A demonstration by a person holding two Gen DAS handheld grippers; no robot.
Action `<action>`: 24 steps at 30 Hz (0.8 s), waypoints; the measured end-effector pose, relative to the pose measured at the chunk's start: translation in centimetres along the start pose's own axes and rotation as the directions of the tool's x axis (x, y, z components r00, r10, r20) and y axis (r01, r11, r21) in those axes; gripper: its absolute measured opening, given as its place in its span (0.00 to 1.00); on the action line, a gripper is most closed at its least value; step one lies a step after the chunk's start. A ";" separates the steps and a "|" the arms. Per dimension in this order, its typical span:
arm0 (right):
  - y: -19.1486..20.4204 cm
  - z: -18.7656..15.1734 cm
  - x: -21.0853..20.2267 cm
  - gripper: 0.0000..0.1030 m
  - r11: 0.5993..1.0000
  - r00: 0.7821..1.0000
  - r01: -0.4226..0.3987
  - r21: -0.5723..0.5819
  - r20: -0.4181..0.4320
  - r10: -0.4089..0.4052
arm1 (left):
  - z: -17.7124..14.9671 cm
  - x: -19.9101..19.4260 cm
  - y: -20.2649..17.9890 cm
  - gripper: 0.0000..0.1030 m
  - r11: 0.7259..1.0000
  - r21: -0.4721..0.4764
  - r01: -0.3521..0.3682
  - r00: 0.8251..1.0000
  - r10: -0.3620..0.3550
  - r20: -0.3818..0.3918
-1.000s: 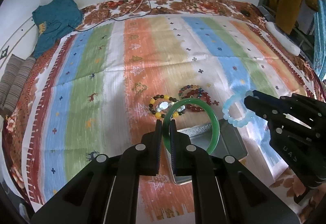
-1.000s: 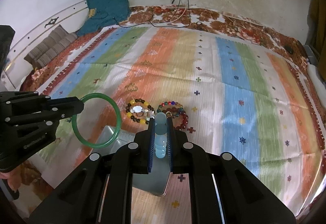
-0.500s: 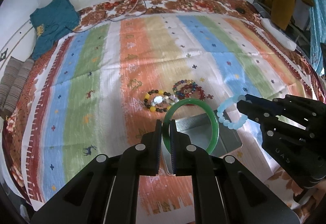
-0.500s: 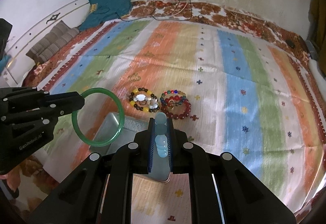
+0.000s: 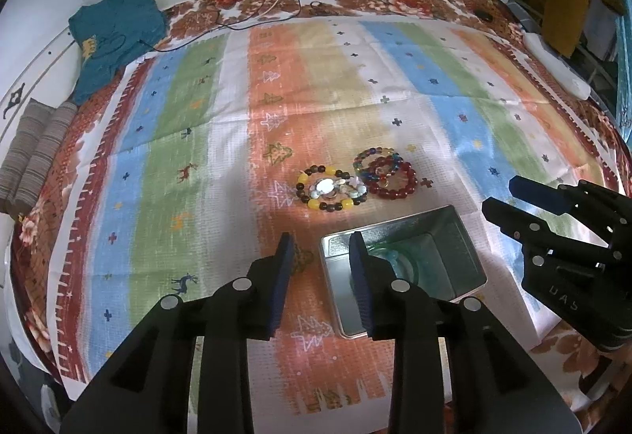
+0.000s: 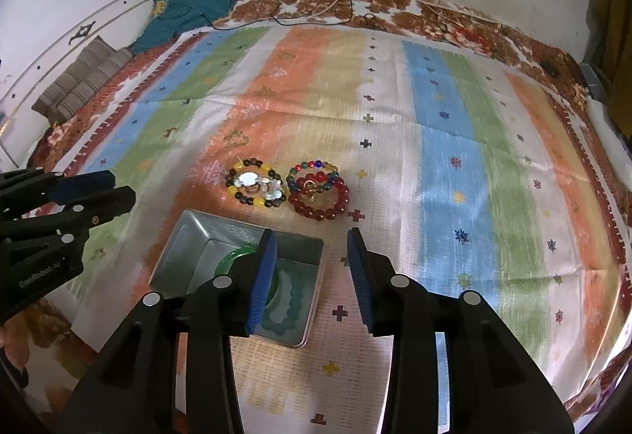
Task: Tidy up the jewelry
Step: 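Open the left tool over the tin while the right tool drops the blue bracelet in, then move both tools back to the remaining bracelets on the cloth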
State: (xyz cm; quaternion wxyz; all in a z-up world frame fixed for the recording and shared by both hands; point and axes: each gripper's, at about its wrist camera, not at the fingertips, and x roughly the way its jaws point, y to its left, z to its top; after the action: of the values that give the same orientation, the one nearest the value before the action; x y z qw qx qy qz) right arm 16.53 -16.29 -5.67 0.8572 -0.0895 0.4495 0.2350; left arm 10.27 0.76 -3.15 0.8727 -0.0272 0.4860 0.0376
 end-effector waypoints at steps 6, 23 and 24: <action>-0.5 0.4 0.7 0.47 1.000 1.000 0.004 0.009 -0.022 -0.004 | 0.4 0.5 0.7 0.38 1.000 -0.019 0.002 1.000 -0.002 -0.009; -1.8 2.1 3.4 0.66 0.999 0.997 0.007 0.043 -0.082 -0.003 | 2.8 4.2 1.2 0.52 1.000 -0.016 -0.025 0.998 0.024 -0.062; -1.8 2.3 3.6 0.67 0.999 0.996 0.016 0.039 -0.085 -0.013 | 3.0 4.5 1.4 0.52 1.000 -0.021 -0.023 0.998 0.021 -0.066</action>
State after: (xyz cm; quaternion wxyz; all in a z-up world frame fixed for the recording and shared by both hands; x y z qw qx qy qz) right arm 20.85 -15.89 -7.40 0.8407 -0.0856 0.4892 0.2158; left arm 15.01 2.54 -5.41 0.8555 -0.0326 0.5142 0.0517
